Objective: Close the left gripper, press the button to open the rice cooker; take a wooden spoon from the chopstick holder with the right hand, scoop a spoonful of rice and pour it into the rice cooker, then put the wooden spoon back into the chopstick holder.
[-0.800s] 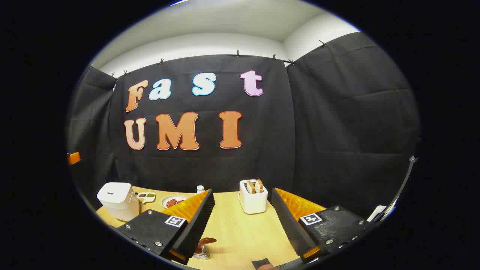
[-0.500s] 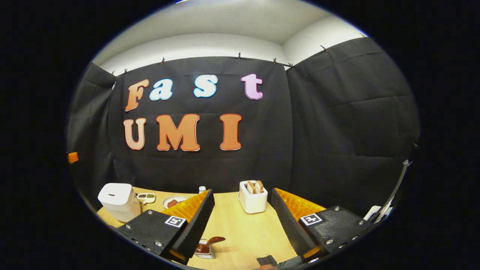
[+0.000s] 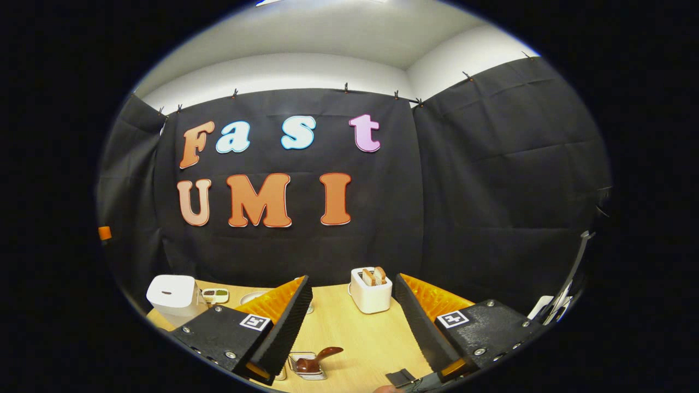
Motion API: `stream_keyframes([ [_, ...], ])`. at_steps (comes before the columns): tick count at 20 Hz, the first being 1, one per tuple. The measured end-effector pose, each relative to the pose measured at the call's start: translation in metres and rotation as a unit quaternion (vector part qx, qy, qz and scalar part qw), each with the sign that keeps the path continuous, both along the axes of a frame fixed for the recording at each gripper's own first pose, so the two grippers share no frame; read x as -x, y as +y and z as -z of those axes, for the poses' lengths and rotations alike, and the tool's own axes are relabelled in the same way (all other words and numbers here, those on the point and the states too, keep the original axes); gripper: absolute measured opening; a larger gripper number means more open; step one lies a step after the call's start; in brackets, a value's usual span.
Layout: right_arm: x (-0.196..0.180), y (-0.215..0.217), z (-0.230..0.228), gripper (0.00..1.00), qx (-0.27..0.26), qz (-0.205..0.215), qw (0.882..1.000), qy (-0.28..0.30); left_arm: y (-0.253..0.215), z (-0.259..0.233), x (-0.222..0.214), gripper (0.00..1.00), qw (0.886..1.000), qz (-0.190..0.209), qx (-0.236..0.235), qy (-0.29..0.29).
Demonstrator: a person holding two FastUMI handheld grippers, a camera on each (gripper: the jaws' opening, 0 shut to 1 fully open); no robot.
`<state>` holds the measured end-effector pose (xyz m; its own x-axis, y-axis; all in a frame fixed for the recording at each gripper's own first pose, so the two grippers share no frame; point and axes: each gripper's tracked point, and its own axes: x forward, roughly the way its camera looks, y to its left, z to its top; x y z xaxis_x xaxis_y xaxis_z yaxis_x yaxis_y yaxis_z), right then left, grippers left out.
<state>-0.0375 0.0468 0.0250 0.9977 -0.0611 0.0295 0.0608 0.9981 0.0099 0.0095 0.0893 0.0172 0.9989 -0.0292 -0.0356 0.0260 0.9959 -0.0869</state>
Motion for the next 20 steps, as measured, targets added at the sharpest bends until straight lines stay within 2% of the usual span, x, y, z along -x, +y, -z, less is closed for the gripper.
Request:
stream_keyframes([
  [13, -0.007, 0.015, -0.001, 0.95, 0.016, -0.007, 1.000, 0.002, 0.010, -0.005, -0.010, 0.97, 1.000, 0.002, -0.025, -0.003],
  [14, -0.007, 0.015, -0.001, 0.95, 0.016, -0.006, 1.000, 0.002, 0.009, -0.005, -0.014, 1.00, 1.000, 0.004, -0.025, -0.001],
  [15, -0.008, 0.015, -0.001, 0.95, 0.017, -0.003, 1.000, 0.001, 0.007, -0.003, -0.013, 0.98, 1.000, 0.009, -0.025, 0.003],
  [18, -0.009, 0.015, -0.001, 0.95, 0.025, 0.000, 1.000, -0.002, 0.006, 0.002, -0.021, 0.67, 0.999, 0.017, -0.024, 0.015],
  [20, -0.009, 0.019, 0.000, 0.95, 0.027, -0.004, 1.000, 0.000, 0.011, 0.003, -0.024, 0.40, 1.000, 0.008, -0.024, 0.016],
])
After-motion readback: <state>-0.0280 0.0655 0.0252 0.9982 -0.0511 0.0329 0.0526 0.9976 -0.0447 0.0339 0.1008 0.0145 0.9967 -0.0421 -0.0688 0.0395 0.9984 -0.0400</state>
